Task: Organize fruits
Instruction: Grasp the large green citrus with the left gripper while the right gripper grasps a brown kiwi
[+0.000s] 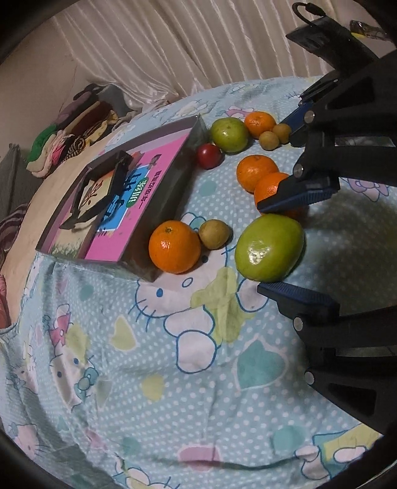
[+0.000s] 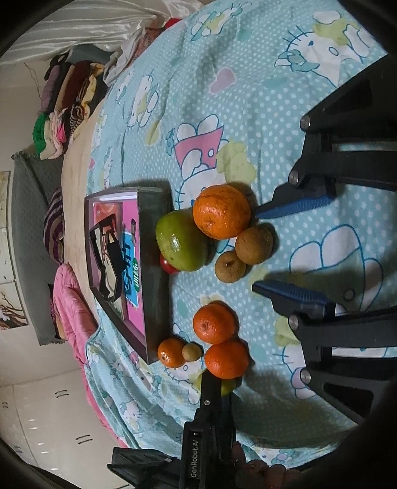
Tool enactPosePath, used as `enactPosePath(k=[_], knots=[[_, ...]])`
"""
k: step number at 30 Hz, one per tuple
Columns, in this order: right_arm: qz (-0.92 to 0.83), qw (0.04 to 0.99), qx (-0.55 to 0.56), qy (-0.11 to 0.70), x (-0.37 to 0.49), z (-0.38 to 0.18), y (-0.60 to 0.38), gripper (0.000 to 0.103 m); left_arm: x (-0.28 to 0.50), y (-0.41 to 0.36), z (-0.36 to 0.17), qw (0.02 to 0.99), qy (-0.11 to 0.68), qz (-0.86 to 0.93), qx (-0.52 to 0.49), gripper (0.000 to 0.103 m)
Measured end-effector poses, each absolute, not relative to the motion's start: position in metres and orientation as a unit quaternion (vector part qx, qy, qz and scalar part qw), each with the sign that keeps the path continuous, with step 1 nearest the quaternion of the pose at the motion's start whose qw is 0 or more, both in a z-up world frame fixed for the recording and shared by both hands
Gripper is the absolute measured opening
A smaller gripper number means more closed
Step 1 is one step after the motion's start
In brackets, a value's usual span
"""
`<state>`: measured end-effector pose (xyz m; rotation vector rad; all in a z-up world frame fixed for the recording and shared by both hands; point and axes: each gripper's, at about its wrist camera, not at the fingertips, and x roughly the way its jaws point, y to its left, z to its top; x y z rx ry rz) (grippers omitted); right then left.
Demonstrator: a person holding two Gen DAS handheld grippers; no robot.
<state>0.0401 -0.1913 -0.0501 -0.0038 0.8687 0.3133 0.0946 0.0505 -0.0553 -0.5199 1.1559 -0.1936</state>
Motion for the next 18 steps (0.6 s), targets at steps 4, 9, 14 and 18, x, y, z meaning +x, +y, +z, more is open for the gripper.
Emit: enactPosePath(k=[4, 9, 14, 18], knots=[[0.154, 0.895, -0.012, 0.419, 0.045, -0.053, -0.188, 0.033, 0.094, 0.049, -0.055, 0.803, 0.538, -0.089, -0.242, 0.046], [0.16, 0.893, -0.016, 0.419, 0.049, -0.056, -0.187, 0.027, 0.094, 0.054, -0.057, 0.801, 0.535, -0.092, -0.252, 0.046], [0.163, 0.894, -0.017, 0.416, 0.047, -0.055, -0.188, 0.027, 0.093, 0.052, -0.052, 0.809, 0.531, -0.107, -0.228, 0.045], [0.166, 0.897, -0.013, 0.41, 0.039, -0.05, -0.192, 0.027, 0.087, 0.055, -0.044, 0.815, 0.521, -0.118, -0.225, 0.045]])
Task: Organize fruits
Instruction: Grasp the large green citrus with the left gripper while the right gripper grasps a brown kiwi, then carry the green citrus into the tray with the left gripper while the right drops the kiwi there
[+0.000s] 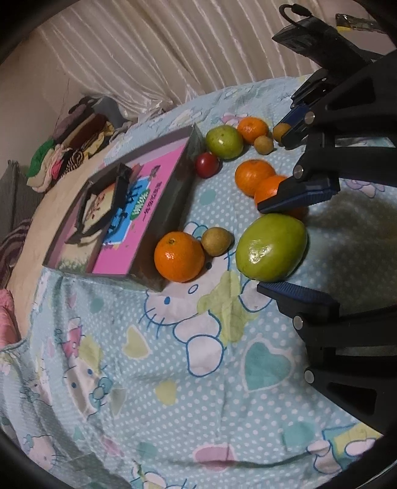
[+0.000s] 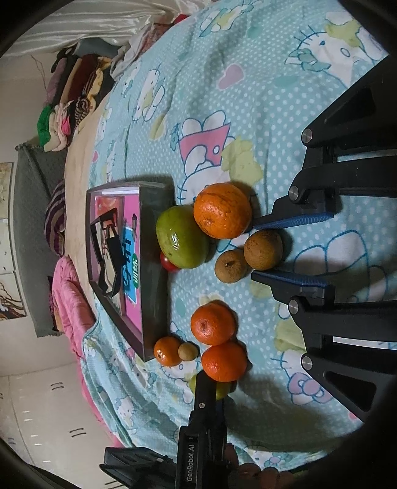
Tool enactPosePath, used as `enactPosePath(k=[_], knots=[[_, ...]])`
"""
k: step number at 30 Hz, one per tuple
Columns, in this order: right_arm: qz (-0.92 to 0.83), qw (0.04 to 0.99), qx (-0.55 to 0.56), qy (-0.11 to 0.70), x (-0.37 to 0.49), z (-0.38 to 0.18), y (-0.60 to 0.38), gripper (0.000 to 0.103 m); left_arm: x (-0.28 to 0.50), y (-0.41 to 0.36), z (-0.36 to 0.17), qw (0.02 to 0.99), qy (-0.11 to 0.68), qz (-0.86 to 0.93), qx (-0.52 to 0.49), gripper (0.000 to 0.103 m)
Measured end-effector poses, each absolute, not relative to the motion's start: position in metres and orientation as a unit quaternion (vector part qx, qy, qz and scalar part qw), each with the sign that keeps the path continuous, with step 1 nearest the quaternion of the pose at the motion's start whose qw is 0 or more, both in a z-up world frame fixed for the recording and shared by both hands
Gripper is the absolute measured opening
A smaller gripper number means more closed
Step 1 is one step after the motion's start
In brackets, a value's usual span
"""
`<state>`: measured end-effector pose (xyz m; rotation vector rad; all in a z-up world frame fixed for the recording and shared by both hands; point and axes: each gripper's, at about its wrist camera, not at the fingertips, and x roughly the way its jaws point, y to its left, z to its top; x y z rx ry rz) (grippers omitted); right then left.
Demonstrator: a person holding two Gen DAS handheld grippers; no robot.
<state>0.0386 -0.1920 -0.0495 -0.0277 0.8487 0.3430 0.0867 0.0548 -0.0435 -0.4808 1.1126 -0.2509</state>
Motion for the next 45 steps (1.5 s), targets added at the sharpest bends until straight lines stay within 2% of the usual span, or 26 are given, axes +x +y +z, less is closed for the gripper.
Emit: enactPosePath(k=[11, 22, 45], knots=[[0.172, 0.91, 0.004, 0.376, 0.041, -0.015, -0.204, 0.027, 0.091, 0.071, -0.011, 0.839, 0.492, -0.104, -0.209, 0.045], [0.167, 0.913, 0.022, 0.372, 0.097, 0.001, -0.22, 0.027, 0.137, 0.066, 0.012, 0.854, 0.481, -0.093, -0.174, 0.045], [0.213, 0.873, -0.044, 0.436, 0.208, -0.015, -0.176, 0.027, 0.205, 0.014, -0.019, 0.863, 0.499, -0.072, -0.008, 0.045]])
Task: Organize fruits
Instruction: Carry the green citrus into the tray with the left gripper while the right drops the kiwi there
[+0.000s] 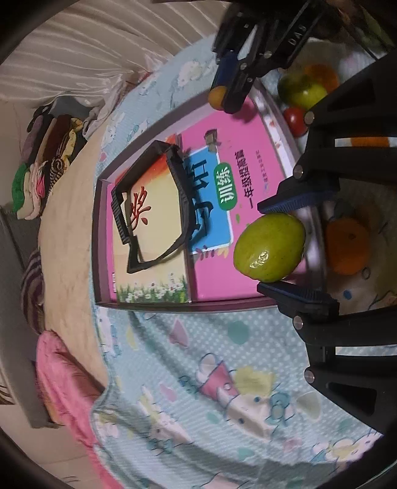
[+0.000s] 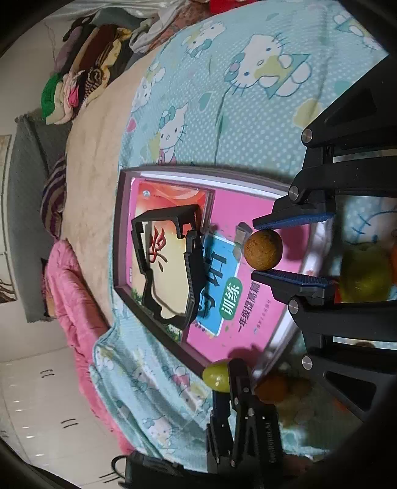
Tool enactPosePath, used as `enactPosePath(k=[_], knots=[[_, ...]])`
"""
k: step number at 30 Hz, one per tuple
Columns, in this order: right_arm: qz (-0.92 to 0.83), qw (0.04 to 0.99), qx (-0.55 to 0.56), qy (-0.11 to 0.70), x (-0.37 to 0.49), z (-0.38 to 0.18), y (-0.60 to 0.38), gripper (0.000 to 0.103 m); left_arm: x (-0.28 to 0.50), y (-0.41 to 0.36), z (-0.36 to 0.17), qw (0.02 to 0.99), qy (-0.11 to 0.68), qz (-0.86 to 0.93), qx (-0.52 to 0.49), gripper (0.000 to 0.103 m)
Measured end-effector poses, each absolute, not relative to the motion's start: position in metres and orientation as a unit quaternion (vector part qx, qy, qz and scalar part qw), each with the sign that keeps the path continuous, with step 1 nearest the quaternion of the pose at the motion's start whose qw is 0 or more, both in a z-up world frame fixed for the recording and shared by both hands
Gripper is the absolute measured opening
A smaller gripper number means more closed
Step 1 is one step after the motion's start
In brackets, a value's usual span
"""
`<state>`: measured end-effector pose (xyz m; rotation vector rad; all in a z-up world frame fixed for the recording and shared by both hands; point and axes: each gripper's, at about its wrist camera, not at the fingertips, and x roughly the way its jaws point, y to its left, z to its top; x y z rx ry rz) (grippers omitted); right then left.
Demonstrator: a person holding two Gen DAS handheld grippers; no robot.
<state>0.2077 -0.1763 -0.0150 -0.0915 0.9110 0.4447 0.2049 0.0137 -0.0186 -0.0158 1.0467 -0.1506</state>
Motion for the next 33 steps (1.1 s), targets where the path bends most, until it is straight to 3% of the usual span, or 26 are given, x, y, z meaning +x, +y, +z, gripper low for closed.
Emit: enactPosePath(k=[11, 15, 21, 33], knots=[[0.198, 0.848, -0.078, 0.484, 0.226, -0.037, -0.157, 0.028, 0.203, 0.008, -0.021, 0.87, 0.488, -0.07, 0.015, 0.045], [0.199, 0.849, -0.078, 0.484, 0.224, -0.037, -0.156, 0.036, 0.203, 0.007, -0.021, 0.87, 0.487, -0.07, 0.019, 0.045], [0.201, 0.855, -0.062, 0.475, 0.221, -0.037, -0.158, 0.038, 0.2, 0.007, -0.02, 0.871, 0.484, -0.077, 0.018, 0.045], [0.201, 0.873, -0.035, 0.443, 0.205, -0.022, -0.169, 0.053, 0.196, 0.011, -0.019, 0.874, 0.478, -0.084, 0.005, 0.046]])
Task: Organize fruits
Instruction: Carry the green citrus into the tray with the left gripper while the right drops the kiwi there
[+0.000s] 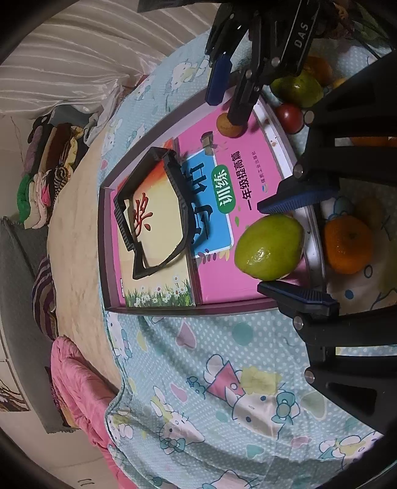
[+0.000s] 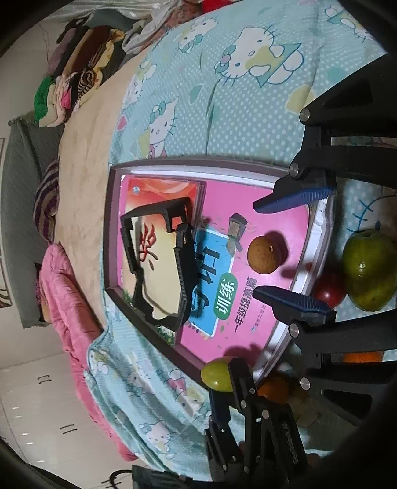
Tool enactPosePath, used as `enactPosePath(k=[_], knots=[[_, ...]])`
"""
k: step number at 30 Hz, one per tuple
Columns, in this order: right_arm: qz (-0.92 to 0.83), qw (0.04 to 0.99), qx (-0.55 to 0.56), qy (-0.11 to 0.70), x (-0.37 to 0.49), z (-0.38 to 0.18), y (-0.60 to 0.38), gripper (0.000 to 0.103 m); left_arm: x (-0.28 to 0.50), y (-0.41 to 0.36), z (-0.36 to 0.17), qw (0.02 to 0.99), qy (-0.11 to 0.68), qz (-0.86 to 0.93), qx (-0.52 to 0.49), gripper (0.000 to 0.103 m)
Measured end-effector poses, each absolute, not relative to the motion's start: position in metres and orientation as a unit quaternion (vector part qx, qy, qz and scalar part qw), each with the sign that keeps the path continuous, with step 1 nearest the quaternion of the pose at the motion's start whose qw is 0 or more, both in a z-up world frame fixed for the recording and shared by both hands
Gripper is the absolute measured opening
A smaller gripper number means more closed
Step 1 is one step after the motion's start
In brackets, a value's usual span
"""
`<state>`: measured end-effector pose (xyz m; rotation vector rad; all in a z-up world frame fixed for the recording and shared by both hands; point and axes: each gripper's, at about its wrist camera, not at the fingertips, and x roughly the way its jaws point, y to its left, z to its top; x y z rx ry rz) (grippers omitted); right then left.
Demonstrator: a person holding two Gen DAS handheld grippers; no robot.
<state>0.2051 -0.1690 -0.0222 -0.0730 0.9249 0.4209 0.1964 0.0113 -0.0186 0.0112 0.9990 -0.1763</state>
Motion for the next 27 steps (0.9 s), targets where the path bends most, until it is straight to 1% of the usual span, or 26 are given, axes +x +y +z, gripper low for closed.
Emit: enactPosePath(k=[7, 10, 13, 15, 17, 20, 24, 27], knots=[[0.203, 0.88, -0.018, 0.43, 0.196, -0.016, -0.176, 0.055, 0.191, 0.017, -0.013, 0.879, 0.469, -0.085, -0.012, 0.047], [0.204, 0.88, -0.019, 0.428, 0.194, -0.016, -0.176, 0.056, 0.185, 0.02, -0.005, 0.885, 0.458, -0.086, -0.02, 0.054], [0.205, 0.882, -0.014, 0.423, 0.191, -0.014, -0.177, 0.061, 0.18, 0.022, 0.006, 0.891, 0.446, -0.085, -0.028, 0.061], [0.206, 0.884, -0.01, 0.42, 0.19, -0.012, -0.178, 0.062, 0.176, 0.024, 0.014, 0.895, 0.437, -0.082, -0.032, 0.068], [0.206, 0.885, -0.01, 0.417, 0.188, -0.01, -0.179, 0.063, 0.173, 0.024, 0.02, 0.899, 0.43, -0.083, -0.033, 0.072], [0.207, 0.887, -0.013, 0.412, 0.185, -0.007, -0.18, 0.067, 0.168, 0.024, 0.03, 0.903, 0.42, -0.08, -0.031, 0.08], [0.21, 0.891, -0.013, 0.403, 0.179, -0.001, -0.184, 0.068, 0.159, 0.024, 0.041, 0.909, 0.409, -0.074, -0.024, 0.084], [0.21, 0.893, -0.013, 0.397, 0.172, 0.005, -0.188, 0.068, 0.151, 0.024, 0.047, 0.913, 0.401, -0.07, -0.021, 0.084]])
